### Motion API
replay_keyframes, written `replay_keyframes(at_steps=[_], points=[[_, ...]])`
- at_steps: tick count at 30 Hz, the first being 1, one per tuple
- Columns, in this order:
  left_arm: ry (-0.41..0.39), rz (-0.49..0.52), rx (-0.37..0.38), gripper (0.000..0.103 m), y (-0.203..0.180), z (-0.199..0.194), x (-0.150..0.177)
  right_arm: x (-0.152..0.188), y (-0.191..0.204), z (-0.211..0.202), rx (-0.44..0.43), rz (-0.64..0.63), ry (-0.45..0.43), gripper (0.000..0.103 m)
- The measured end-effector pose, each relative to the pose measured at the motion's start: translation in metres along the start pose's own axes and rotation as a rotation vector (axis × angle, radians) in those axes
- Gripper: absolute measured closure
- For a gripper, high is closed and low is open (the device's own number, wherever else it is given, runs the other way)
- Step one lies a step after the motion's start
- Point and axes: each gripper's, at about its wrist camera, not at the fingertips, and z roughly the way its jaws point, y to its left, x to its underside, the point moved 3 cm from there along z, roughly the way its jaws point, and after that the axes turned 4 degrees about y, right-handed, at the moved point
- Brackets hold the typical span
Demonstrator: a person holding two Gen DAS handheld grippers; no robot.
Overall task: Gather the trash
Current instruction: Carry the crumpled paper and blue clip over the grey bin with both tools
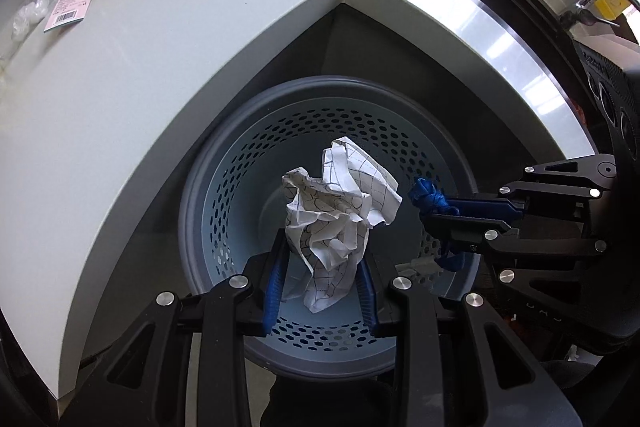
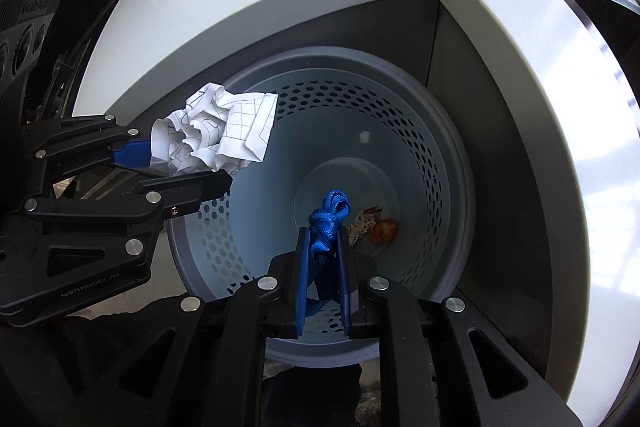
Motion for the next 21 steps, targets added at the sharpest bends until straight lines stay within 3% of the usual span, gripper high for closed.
replay_keyframes(at_steps=[21], points=[[0.097,0.035,0.029,0.072,-0.002,0.049,-0.006,-0.002,0.0,0.04,0.037,0.018,0.1,0.091]])
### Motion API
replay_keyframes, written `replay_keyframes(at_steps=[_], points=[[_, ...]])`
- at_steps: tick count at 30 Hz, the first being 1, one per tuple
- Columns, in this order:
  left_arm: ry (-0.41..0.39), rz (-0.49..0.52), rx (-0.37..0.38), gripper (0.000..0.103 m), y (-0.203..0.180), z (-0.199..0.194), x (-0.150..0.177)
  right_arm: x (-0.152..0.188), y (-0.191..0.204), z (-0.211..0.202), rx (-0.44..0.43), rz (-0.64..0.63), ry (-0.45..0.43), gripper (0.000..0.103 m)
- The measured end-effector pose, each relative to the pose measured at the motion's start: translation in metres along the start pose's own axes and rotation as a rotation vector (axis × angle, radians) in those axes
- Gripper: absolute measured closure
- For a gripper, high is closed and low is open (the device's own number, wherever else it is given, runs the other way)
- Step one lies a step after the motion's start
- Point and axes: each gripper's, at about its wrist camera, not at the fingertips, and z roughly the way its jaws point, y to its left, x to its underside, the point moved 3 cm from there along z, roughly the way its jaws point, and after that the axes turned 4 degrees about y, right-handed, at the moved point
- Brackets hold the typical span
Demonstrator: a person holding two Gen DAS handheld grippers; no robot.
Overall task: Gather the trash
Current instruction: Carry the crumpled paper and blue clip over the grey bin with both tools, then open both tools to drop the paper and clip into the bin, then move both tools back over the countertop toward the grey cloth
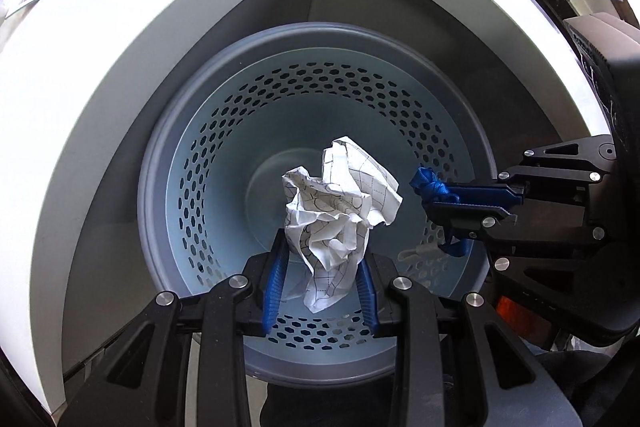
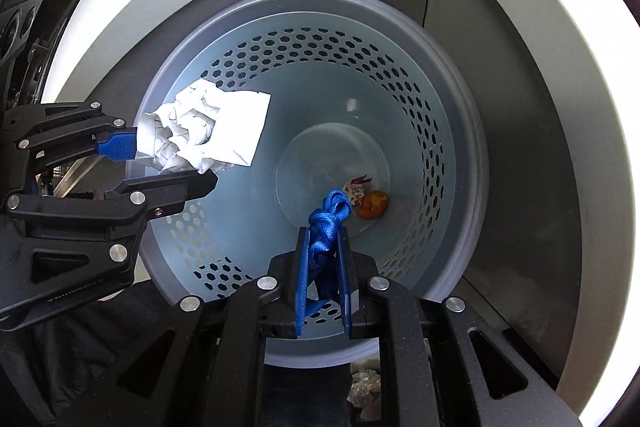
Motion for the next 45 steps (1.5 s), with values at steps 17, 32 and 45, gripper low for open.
replay_keyframes(at_steps=[17,32,45], points=[[0.01,-0.004,-0.005,0.071,-0.003,0.009,0.0,-0.002,-0.005,0.002,-0.004,0.002,0.001,0.09],[-0.04,-0.052,-0.058,0.016,0.01,-0.008,0.007,0.0,-0.014,-0.009,-0.013,0.035,-0.043,0.051],[-0.178,-0.097,-0.088,0.014,0.03,-0.062,0.005,-0.018,0.002,-0.048,-0.022,-0.001,-0.176,0.049]])
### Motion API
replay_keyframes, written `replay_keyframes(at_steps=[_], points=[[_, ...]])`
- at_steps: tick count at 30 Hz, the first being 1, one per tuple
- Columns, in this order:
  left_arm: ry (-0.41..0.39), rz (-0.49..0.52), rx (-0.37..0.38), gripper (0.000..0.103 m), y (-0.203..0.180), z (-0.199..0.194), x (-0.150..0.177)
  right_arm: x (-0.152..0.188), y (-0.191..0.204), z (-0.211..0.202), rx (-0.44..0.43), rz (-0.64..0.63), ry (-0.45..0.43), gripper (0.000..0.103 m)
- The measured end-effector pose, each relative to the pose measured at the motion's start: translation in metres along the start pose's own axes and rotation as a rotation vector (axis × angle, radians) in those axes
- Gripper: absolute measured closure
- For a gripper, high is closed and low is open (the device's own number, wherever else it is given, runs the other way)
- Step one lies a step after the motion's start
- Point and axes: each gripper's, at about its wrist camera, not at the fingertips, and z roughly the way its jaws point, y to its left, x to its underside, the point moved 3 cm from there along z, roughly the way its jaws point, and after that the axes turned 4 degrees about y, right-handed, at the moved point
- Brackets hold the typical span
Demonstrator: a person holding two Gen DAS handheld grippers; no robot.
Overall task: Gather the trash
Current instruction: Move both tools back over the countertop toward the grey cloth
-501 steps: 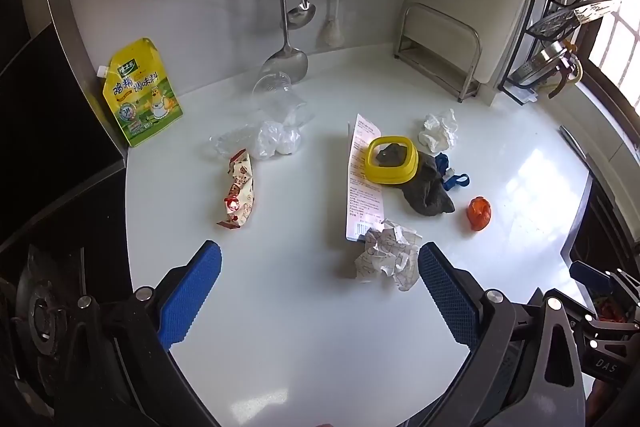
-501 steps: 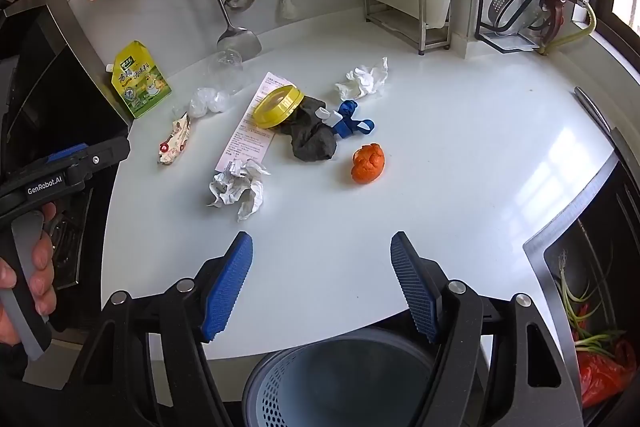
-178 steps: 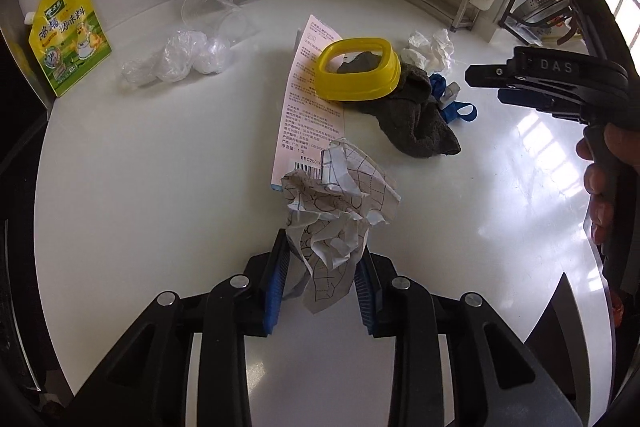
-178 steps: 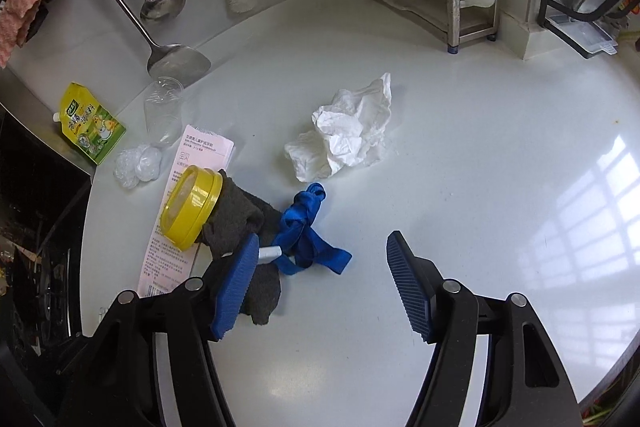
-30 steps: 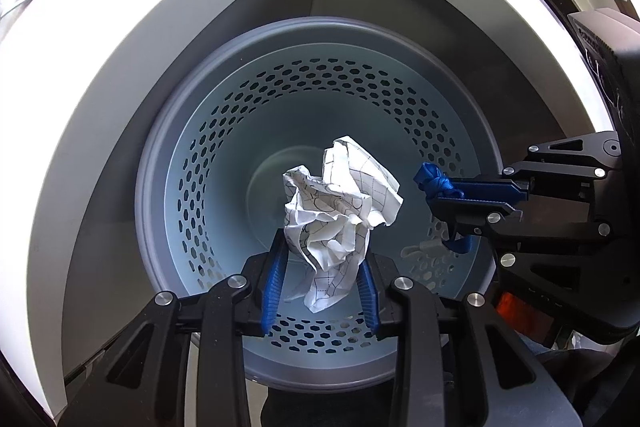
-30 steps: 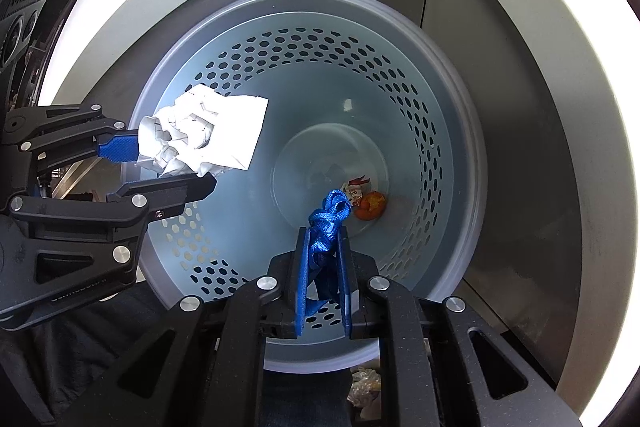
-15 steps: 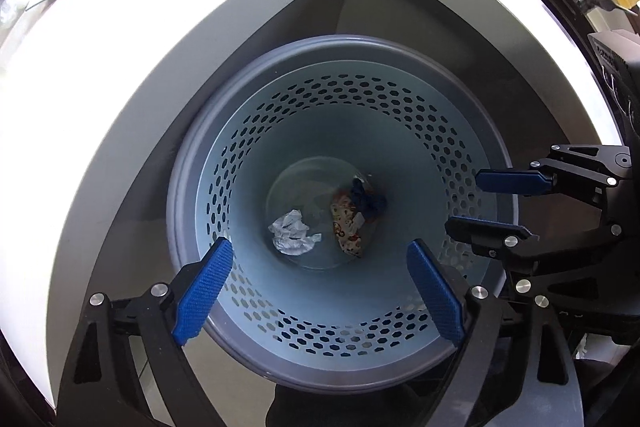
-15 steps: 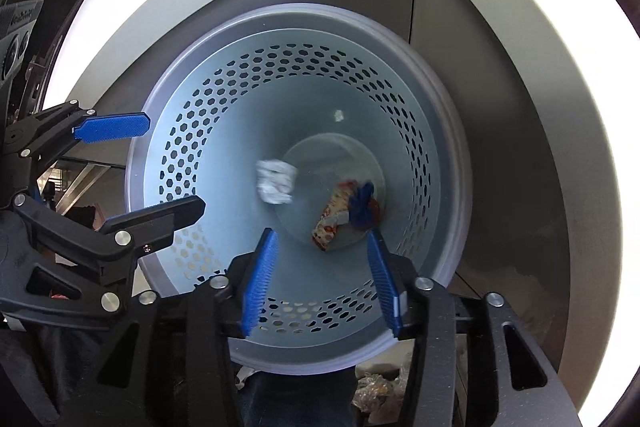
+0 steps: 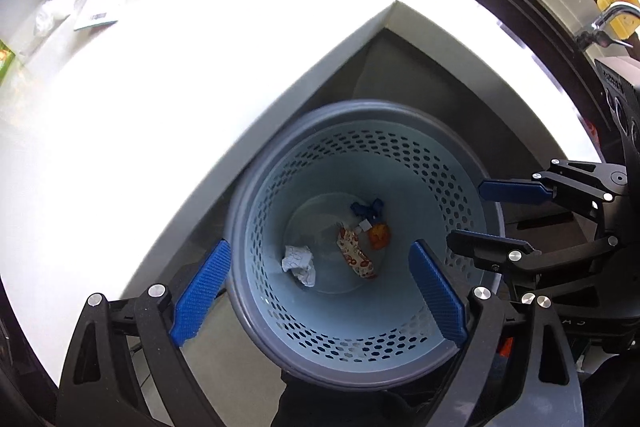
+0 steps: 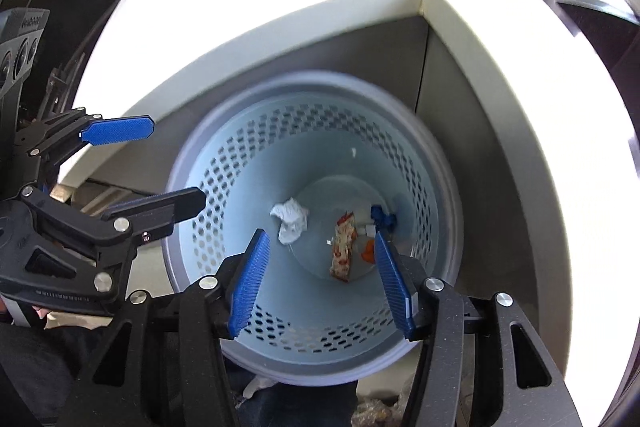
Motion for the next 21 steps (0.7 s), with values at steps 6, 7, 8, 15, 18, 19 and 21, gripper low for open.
replay_keyframes(at_steps=[6,7,8,15,18,19,21], points=[[-0.099,-0.082,-0.03,0.014,0.029,-0.032,-0.019,-0.025,0.01,-0.027,-0.011,0.009,-0.126,0.046],[-0.112,-0.096,-0.037,0.013,0.036,-0.036,-0.022,-0.029,0.013,-0.03,-0.012,0.007,-0.146,0.046],[-0.124,-0.112,-0.044,0.013,0.044,-0.04,-0.024,-0.034,0.014,-0.034,-0.012,0.005,-0.163,0.046],[-0.185,-0.216,-0.077,0.012,0.102,-0.065,-0.044,-0.073,0.029,-0.052,-0.016,-0.014,-0.226,0.045],[-0.204,-0.247,-0.098,0.012,0.128,-0.072,-0.052,-0.089,0.036,-0.057,-0.012,-0.028,-0.245,0.043],[-0.21,-0.257,-0.104,0.012,0.136,-0.075,-0.056,-0.096,0.039,-0.057,-0.012,-0.034,-0.248,0.042],[-0.219,-0.274,-0.115,0.012,0.154,-0.079,-0.059,-0.111,0.042,-0.054,-0.009,-0.043,-0.258,0.042]])
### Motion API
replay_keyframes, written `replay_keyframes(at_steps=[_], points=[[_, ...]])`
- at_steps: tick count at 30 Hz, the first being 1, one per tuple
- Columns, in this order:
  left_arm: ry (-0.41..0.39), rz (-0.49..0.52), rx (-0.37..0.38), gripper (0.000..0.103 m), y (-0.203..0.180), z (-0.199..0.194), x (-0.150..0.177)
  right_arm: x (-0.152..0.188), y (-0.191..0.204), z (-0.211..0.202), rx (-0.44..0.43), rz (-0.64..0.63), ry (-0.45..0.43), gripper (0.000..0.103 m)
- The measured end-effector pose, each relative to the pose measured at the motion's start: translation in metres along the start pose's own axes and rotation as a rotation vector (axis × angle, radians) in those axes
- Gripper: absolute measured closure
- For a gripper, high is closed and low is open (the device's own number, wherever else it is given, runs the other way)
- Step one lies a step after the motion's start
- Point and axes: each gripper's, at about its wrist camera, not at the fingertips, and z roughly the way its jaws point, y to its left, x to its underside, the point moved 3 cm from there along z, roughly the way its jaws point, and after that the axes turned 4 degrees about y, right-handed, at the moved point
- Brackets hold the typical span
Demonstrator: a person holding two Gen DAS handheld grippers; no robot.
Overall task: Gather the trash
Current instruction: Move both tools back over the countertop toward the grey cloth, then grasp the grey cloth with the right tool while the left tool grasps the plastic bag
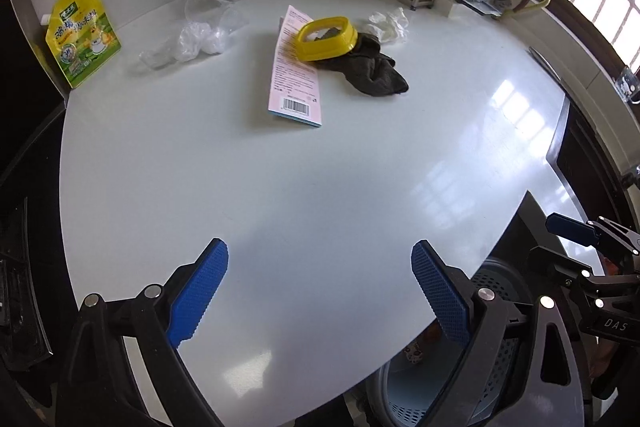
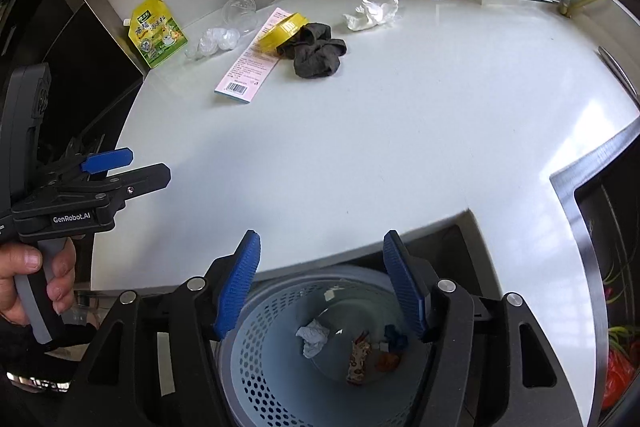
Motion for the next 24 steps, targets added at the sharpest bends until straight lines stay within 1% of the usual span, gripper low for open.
replay_keyframes(at_steps=[7,8,14,19,24], points=[[-0.023,-0.051,-0.026,0.012,0.05,0.002,-0.028,-0.055,0.014,0.021,0.008,-0.028,-0.028,0.039],[-0.026,-0.057,-0.032,0.012,0.056,0.003,-0.033,-0.065,0.015,0.025,0.012,-0.034,-0.03,0.037],[-0.037,-0.096,-0.045,0.012,0.092,0.013,-0.058,-0.112,0.016,0.05,0.038,-0.052,-0.043,0.035],[-0.041,-0.121,-0.05,0.012,0.117,0.027,-0.081,-0.145,0.016,0.078,0.05,-0.068,-0.029,0.033],[-0.042,-0.13,-0.055,0.012,0.133,0.04,-0.103,-0.169,0.015,0.105,0.086,-0.072,-0.011,0.032]])
